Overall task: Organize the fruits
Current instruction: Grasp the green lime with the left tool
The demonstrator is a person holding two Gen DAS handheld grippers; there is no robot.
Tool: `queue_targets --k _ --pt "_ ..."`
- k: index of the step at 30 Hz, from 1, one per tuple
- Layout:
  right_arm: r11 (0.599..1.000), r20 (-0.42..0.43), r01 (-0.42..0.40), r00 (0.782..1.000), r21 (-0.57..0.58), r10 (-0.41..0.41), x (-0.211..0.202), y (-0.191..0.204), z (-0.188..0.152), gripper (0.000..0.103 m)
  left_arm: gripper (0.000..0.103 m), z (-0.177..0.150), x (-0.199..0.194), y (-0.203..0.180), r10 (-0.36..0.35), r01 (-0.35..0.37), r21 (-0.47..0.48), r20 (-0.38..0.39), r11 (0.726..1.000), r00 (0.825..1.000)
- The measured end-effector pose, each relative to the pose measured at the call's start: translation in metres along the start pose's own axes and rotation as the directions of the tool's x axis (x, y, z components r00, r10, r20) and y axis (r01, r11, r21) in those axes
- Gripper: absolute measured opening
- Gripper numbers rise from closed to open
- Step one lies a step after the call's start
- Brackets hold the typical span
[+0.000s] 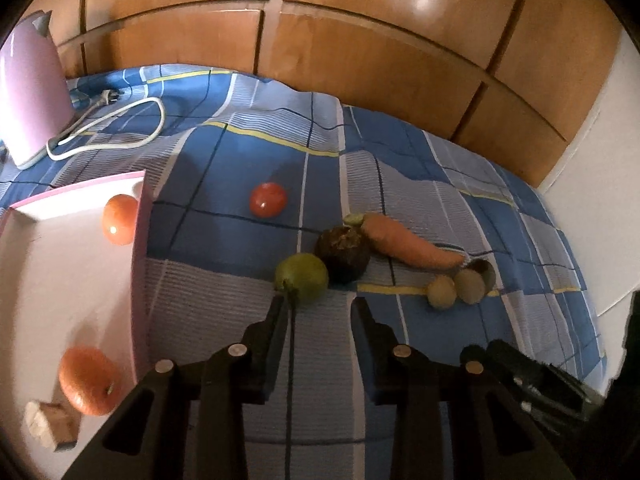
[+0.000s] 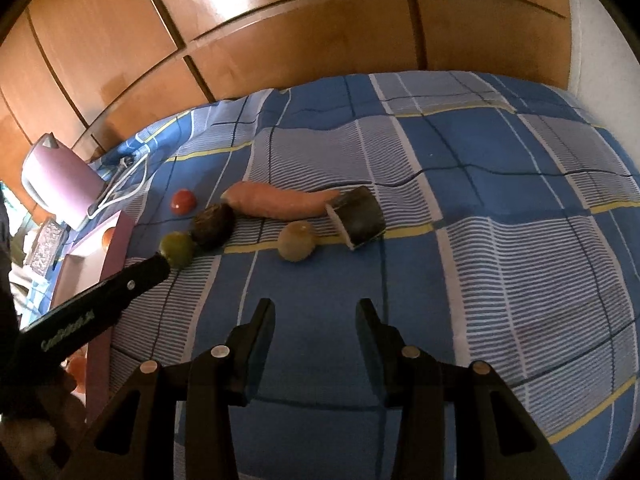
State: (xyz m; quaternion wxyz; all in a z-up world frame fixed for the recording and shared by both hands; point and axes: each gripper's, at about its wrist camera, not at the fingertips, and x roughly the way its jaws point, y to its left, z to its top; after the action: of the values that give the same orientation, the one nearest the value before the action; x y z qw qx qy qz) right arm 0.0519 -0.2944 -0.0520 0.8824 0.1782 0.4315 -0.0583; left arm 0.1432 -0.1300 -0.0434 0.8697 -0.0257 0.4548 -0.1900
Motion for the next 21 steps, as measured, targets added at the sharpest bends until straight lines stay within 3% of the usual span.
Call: queue_targets --k 13,21 --pt "0.998 -0.009 -0.053 0.999 -0.022 0.052 0.014 0.005 0.007 0.042 0.033 0.016 0.025 0.006 0.023 -0.023 -0.010 -0.005 1.000 1.000" --pt "0.998 -0.014 -0.061 0.998 -0.022 0.060 0.022 0.008 0.014 0.042 0.032 0.018 0.031 0.015 0.001 -0.001 -0.039 -0.009 0.999 1.000"
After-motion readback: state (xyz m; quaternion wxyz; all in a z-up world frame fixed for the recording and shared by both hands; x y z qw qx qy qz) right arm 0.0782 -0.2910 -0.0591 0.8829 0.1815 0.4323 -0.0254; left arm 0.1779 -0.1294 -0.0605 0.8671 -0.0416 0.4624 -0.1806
